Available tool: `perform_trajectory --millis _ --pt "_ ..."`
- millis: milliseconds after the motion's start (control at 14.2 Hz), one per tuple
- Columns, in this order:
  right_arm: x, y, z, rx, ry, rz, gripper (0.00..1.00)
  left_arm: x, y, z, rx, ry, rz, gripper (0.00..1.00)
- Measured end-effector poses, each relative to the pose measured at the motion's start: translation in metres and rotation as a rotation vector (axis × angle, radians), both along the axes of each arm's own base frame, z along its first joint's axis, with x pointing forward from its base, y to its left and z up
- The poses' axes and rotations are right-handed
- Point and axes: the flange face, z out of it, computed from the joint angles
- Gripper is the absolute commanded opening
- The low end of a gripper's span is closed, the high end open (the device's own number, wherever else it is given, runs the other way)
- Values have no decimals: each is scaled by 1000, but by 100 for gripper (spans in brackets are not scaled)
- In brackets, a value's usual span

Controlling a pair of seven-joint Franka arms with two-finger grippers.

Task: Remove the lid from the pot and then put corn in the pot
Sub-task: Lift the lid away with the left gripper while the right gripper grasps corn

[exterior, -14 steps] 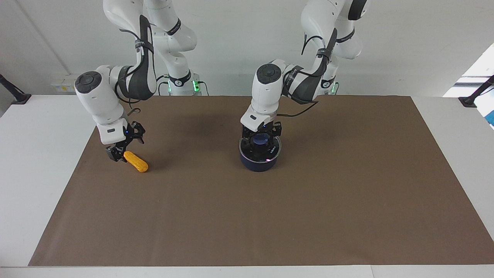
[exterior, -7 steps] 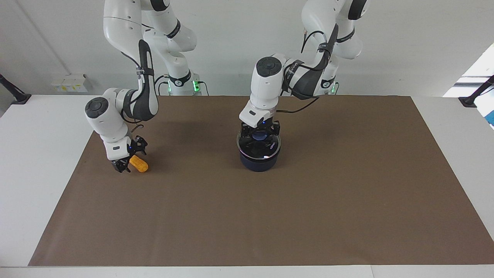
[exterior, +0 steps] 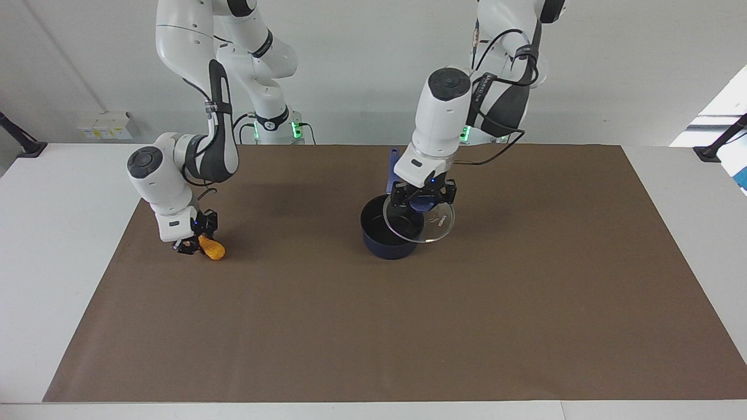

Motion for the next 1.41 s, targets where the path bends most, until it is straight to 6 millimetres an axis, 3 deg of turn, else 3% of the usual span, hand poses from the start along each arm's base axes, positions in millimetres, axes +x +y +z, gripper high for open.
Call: perform_trajectory --millis 141,424,707,848,1060,1413 --pt "5 5 34 8 4 -70 0 12 36 19 2 -9 -37 0" --pt "9 28 128 22 -18 -249 0 29 113 51 16 -8 -138 0" --pt "15 87 186 26 -9 -442 0 44 202 65 28 8 -205 0" --pt "15 130 202 23 -2 -539 0 46 243 70 31 25 -224 0" --pt "6 203 207 21 0 -670 0 37 292 82 29 63 -228 0" --pt "-27 327 193 17 29 -832 0 10 320 77 23 110 -194 0"
